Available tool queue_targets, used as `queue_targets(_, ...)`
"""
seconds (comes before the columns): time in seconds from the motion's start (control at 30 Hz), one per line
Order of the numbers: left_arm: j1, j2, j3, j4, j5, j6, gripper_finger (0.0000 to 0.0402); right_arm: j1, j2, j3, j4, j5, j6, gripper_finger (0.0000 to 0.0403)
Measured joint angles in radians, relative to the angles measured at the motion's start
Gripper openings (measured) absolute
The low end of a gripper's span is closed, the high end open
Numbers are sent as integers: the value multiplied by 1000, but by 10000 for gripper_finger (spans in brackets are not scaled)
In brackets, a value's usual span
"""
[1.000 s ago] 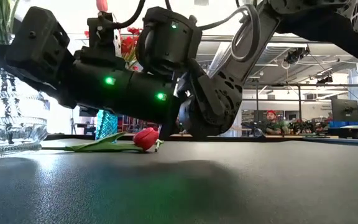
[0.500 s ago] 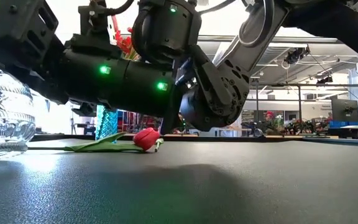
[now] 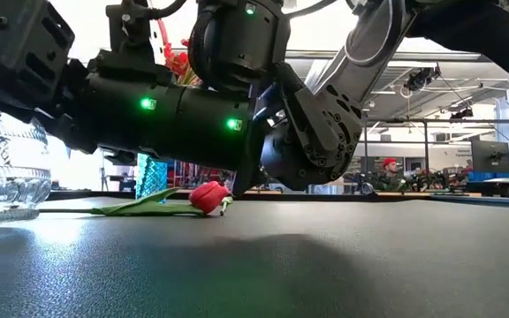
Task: Sort flowers into vase by color
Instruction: Adjust the transparent vase, then put the bottom red flower into the transparent vase
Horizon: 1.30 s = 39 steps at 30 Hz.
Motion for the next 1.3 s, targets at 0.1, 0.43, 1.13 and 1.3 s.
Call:
queue_targets(0.1, 0, 14, 0, 0, 23, 15, 339, 12, 0, 0, 0, 23, -4, 194)
queue_targets(0.43, 0, 34, 0, 0, 41, 2, 339, 58, 1, -2, -3, 123, -7, 195)
queue_targets(1.13, 15, 32, 0, -50, -59, -70, 339, 161, -35, 5, 6, 424, -104, 312)
queue_targets(1.3, 82, 31, 0, -80, -70, -108, 339, 177, -92, -1, 11, 464, -144, 312)
